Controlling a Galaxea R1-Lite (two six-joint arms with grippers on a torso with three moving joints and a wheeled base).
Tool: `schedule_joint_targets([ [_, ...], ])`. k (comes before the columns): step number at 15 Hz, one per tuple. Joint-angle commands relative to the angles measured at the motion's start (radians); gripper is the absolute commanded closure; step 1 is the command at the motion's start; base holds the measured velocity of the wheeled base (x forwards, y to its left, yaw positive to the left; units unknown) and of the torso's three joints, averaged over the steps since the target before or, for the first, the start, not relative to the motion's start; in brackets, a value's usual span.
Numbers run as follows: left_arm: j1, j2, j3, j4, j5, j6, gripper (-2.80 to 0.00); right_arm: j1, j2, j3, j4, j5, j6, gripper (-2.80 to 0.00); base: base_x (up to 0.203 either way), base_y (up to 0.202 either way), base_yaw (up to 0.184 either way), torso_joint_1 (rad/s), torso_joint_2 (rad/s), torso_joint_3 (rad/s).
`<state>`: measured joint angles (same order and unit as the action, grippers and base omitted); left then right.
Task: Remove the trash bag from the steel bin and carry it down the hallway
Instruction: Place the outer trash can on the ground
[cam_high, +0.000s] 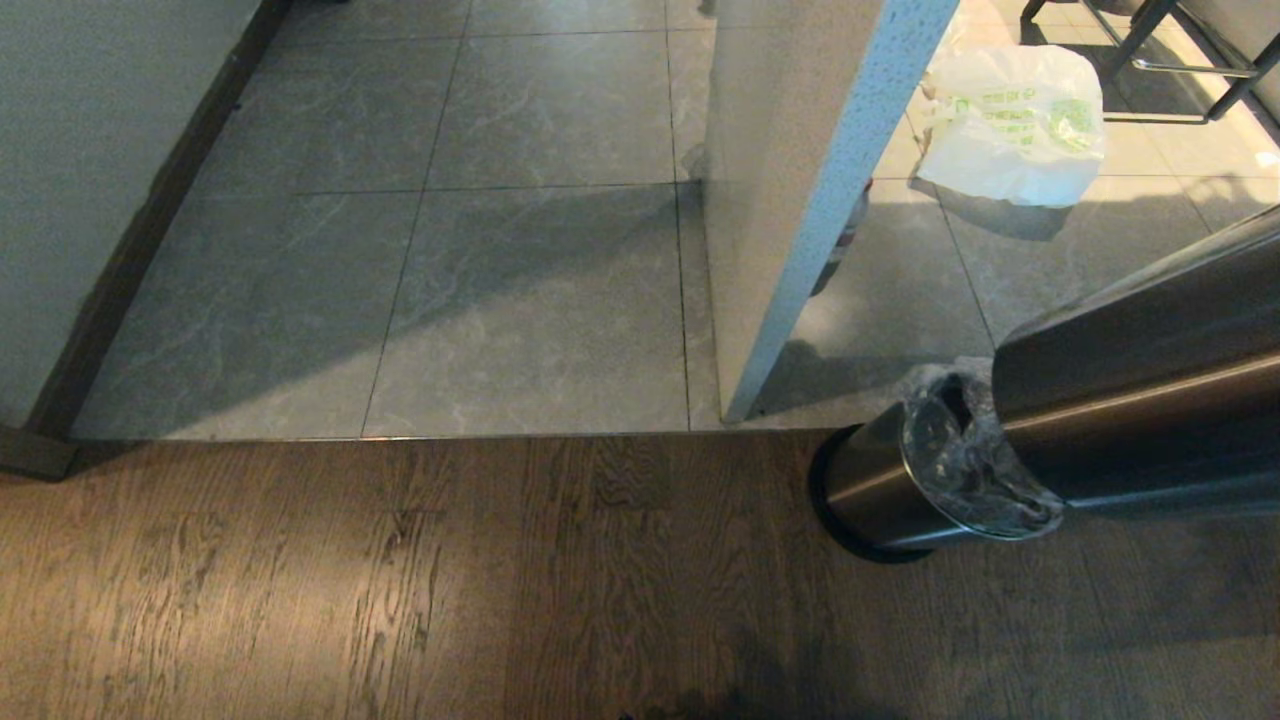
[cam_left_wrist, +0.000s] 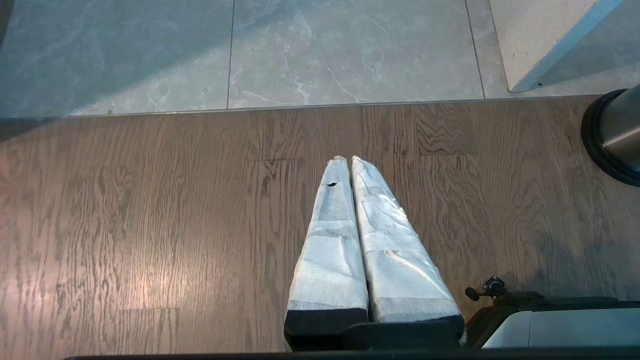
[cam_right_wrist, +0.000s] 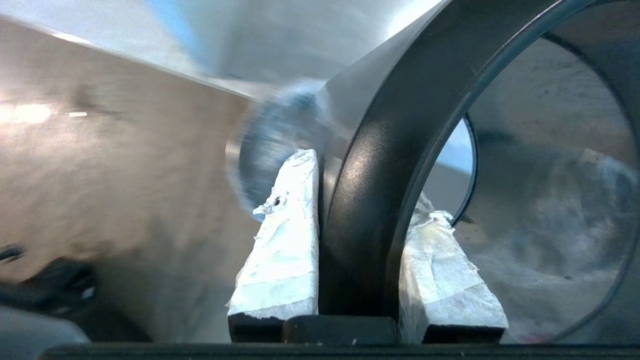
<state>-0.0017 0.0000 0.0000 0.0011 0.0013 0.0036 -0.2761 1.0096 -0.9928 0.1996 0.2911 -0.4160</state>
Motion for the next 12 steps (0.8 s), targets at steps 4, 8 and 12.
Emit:
schedule_joint_targets([
  [4,0.000,0.000,0.000,0.000,0.000,-0.001,0.00,-0.234,0.135,0.000,-0.006,0.002,0.002,0.00,0.000,0.000,0.000,0.000,0.00,0.000],
  [8,0.000,0.000,0.000,0.000,0.000,-0.001,0.00,-0.375,0.369,-0.005,-0.055,0.008,0.050,0.00,0.000,0.000,0.000,0.000,0.00,0.000],
  [12,0.000,0.000,0.000,0.000,0.000,-0.001,0.00,-0.432,0.685,-0.061,-0.216,0.011,0.120,0.00,0.000,0.000,0.000,0.000,0.00,0.000],
])
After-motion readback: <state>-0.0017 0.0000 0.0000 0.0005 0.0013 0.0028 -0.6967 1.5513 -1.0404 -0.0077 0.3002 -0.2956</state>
